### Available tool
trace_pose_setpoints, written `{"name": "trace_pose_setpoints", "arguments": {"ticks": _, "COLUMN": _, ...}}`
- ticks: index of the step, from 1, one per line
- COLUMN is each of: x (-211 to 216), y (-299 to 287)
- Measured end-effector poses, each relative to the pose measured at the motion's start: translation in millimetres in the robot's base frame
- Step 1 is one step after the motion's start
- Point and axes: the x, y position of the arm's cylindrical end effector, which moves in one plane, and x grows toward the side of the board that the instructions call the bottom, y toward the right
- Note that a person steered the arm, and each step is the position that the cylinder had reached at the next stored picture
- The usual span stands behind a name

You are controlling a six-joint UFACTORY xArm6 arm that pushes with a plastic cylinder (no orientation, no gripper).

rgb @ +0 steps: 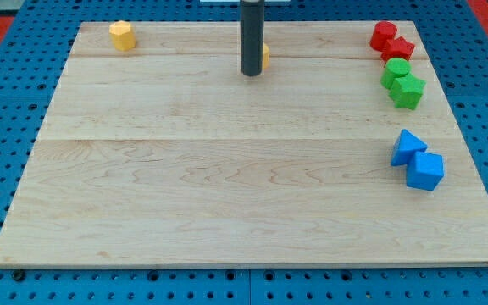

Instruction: Slightly push the yellow heart towards left

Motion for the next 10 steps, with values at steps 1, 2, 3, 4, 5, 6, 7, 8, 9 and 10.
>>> {"name": "trace_pose_setpoints", "arguments": {"ticks": 1, "x": -26.6, "y": 32.1}}
{"name": "trace_pose_setpoints", "arguments": {"ticks": 2, "x": -33.6, "y": 78.5}}
{"name": "trace_pose_setpoints", "arguments": {"ticks": 3, "x": -60.6, "y": 65.5}}
{"name": "trace_pose_setpoints", "arguments": {"ticks": 4, "x": -72.4, "y": 7.4}}
{"name": "trace_pose_setpoints", "arguments": {"ticks": 5, "x": -70.0, "y": 23.2}}
{"name": "trace_pose_setpoints", "arguments": {"ticks": 6, "x": 2.8, "y": 31.4}}
{"name": "trace_pose_setpoints", "arguments": {"ticks": 7, "x": 22.9, "y": -12.1}}
{"name": "trace_pose_setpoints", "arguments": {"ticks": 8, "x": 6.1, "y": -41.7}}
{"name": "trace_pose_setpoints", "arguments": {"ticks": 9, "x": -14.5, "y": -47.4}}
{"name": "trace_pose_setpoints", "arguments": {"ticks": 10, "x": -41.8, "y": -47.4}}
